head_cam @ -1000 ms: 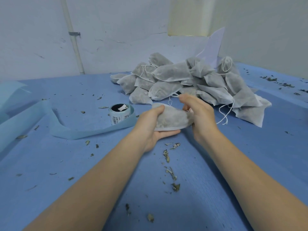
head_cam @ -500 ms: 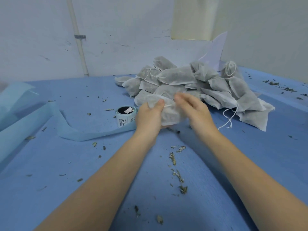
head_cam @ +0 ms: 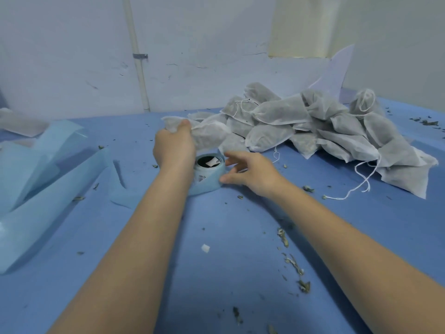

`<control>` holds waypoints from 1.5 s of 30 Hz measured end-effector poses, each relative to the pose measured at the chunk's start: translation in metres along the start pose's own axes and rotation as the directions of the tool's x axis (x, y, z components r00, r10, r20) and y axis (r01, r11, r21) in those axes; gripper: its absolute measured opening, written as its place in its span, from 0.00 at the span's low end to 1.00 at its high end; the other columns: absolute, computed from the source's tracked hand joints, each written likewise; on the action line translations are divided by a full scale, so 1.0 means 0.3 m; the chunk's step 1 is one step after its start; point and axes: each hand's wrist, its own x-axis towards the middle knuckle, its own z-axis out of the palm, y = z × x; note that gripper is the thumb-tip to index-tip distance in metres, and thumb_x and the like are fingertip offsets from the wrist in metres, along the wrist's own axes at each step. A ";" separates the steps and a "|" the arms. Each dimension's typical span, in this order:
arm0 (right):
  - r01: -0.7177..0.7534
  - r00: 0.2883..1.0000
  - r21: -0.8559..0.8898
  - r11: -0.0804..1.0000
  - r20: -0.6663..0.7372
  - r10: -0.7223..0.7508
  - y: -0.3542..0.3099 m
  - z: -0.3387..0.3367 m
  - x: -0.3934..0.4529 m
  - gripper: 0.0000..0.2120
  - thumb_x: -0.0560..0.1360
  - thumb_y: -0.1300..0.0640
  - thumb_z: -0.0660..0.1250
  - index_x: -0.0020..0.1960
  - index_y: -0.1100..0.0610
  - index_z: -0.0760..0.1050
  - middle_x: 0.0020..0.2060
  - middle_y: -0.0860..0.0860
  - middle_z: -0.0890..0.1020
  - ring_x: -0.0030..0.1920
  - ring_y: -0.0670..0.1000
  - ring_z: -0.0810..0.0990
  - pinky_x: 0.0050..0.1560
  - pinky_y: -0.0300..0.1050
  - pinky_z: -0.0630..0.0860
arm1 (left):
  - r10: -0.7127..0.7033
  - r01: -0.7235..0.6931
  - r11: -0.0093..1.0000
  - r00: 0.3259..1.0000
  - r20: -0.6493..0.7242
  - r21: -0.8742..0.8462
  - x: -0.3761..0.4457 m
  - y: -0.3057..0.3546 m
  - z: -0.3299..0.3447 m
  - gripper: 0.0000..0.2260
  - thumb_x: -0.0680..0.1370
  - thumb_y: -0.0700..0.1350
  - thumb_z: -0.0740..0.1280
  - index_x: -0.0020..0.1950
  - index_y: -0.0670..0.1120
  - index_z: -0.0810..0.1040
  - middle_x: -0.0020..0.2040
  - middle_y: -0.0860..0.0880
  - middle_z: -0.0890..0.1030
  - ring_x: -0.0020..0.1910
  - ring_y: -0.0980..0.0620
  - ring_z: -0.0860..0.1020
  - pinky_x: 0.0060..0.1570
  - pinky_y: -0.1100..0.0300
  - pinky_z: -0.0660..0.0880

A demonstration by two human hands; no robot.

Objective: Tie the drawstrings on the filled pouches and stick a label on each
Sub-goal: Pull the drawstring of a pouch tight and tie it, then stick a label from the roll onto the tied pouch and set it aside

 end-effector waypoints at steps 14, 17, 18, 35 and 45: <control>0.025 0.992 -0.003 1.000 -0.125 -0.025 -0.021 0.096 0.024 0.29 0.62 0.50 0.80 0.56 0.50 0.68 0.45 0.39 0.76 0.42 0.35 0.74 0.37 0.22 0.68 | 0.189 -0.215 0.944 0.974 0.125 0.251 -0.026 -0.013 0.031 0.15 0.79 0.52 0.60 0.57 0.42 0.75 0.53 0.46 0.79 0.46 0.48 0.72 0.43 0.58 0.65; 0.028 0.991 0.002 1.000 -0.132 -0.027 -0.027 0.101 0.002 0.32 0.61 0.47 0.81 0.58 0.51 0.68 0.43 0.37 0.74 0.40 0.34 0.74 0.36 0.22 0.67 | 0.181 -0.213 0.932 0.975 0.132 0.294 -0.025 -0.022 0.029 0.16 0.79 0.52 0.59 0.58 0.42 0.74 0.54 0.46 0.78 0.46 0.49 0.70 0.42 0.59 0.63; 0.009 0.993 0.017 1.000 -0.121 -0.007 -0.027 0.092 -0.008 0.31 0.61 0.47 0.81 0.58 0.51 0.69 0.43 0.37 0.75 0.38 0.34 0.75 0.36 0.23 0.67 | 0.176 -0.207 0.934 0.976 0.126 0.293 -0.024 -0.025 0.029 0.16 0.79 0.52 0.59 0.58 0.42 0.74 0.55 0.45 0.78 0.46 0.48 0.71 0.43 0.59 0.64; -0.020 0.947 -0.031 0.999 -0.322 0.009 -0.009 0.077 -0.049 0.10 0.68 0.55 0.77 0.49 0.56 0.83 0.40 0.48 0.84 0.39 0.41 0.78 0.43 0.25 0.69 | 0.150 -0.182 0.917 0.982 0.116 0.356 -0.030 -0.028 0.035 0.17 0.79 0.53 0.58 0.59 0.41 0.72 0.57 0.44 0.76 0.49 0.46 0.71 0.44 0.58 0.63; -0.049 0.939 -0.164 0.985 -0.343 -0.010 -0.026 0.097 -0.072 0.08 0.72 0.51 0.74 0.38 0.52 0.78 0.28 0.39 0.75 0.32 0.39 0.73 0.39 0.24 0.67 | 0.162 -0.193 0.906 0.980 0.112 0.376 -0.033 -0.024 0.038 0.17 0.80 0.52 0.58 0.60 0.40 0.71 0.58 0.43 0.76 0.58 0.44 0.72 0.45 0.59 0.63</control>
